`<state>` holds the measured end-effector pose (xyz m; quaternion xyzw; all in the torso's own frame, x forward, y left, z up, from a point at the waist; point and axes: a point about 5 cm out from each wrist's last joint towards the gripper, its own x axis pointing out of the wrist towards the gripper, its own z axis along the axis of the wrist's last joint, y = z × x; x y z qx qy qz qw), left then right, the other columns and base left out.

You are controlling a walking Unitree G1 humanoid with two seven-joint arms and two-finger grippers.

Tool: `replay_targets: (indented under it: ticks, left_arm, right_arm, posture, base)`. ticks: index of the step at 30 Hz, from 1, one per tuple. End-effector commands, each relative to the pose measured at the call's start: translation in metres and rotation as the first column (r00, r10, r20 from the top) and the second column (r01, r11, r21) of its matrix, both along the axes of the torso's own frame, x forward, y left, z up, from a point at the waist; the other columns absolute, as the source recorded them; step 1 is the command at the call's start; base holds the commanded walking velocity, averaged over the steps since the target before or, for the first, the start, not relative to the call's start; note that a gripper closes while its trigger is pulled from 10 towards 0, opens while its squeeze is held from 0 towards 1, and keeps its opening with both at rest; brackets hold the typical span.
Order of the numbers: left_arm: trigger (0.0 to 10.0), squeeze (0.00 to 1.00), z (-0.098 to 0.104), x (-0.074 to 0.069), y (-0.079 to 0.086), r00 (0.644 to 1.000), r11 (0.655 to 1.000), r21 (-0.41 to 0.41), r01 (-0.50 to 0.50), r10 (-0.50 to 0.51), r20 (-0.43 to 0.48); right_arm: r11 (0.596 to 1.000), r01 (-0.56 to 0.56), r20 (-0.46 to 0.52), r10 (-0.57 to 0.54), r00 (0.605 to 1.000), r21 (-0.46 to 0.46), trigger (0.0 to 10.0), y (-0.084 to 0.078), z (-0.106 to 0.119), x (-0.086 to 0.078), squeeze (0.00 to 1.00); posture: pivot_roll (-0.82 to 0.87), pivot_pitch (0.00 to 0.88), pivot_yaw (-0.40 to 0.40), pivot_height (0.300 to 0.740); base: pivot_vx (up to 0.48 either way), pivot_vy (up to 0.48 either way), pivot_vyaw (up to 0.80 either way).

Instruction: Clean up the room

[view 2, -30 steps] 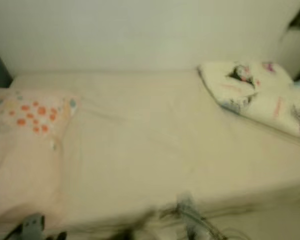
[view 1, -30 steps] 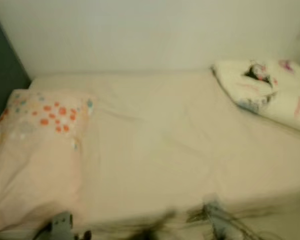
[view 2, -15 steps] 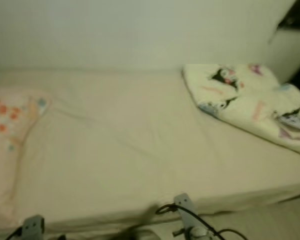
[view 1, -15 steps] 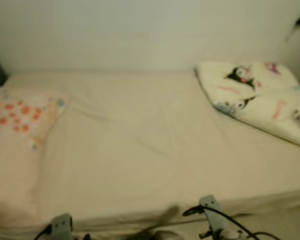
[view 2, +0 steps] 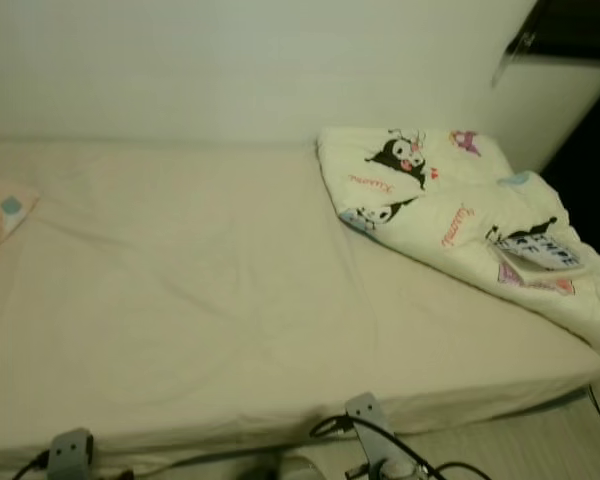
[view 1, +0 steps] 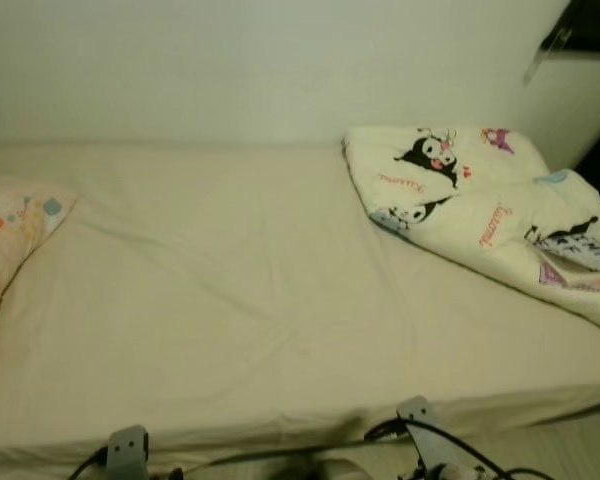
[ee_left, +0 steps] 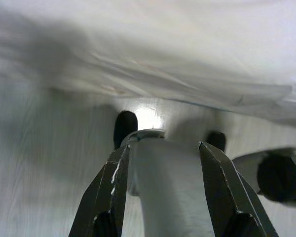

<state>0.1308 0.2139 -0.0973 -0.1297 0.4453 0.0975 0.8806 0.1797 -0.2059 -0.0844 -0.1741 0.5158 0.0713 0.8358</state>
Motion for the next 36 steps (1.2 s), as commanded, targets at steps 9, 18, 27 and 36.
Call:
replay_targets:
  ticks: [9, 18, 27, 36]
  left_arm:
    - [10.0, 0.00, -0.0038, -0.0052, -0.0086, 0.999, 0.999, -0.020, 0.034, -0.034, -0.036]
    - [10.0, 0.00, -0.0035, -0.0025, -0.0110, 0.998, 0.999, -0.025, 0.049, -0.050, -0.034]
    - [10.0, 0.00, -0.0045, -0.0051, -0.0123, 0.997, 0.998, -0.027, 0.063, -0.064, -0.044]
    - [10.0, 0.00, -0.0045, -0.0050, -0.0125, 0.996, 0.997, -0.026, 0.074, -0.075, -0.045]
  right_arm:
    - [1.000, -0.027, -0.027, 0.026, 0.999, -0.014, 10.0, -0.0044, -0.0027, -0.0077, 0.00]
    - [1.000, -0.029, -0.022, 0.029, 0.999, 0.000, 10.0, -0.0030, -0.0013, -0.0041, 0.00]
    - [0.999, -0.033, -0.022, 0.033, 0.999, -0.002, 10.0, -0.0030, -0.0014, -0.0045, 0.00]
    - [0.999, -0.039, 0.010, 0.039, 0.999, -0.012, 10.0, -0.0035, 0.0013, 0.0009, 0.32]
  posture:
    - [-0.13, 0.000, 0.009, 0.740]
    - [-0.13, 0.000, 0.007, 0.740]
    - [-0.13, 0.000, 0.009, 0.740]
    - [-0.13, 0.000, 0.015, 0.740]
  base:
    - [0.000, -0.480, 0.00]
    - [0.000, -0.480, 0.00]
    - [0.000, -0.480, 0.00]
    - [0.000, -0.480, 0.00]
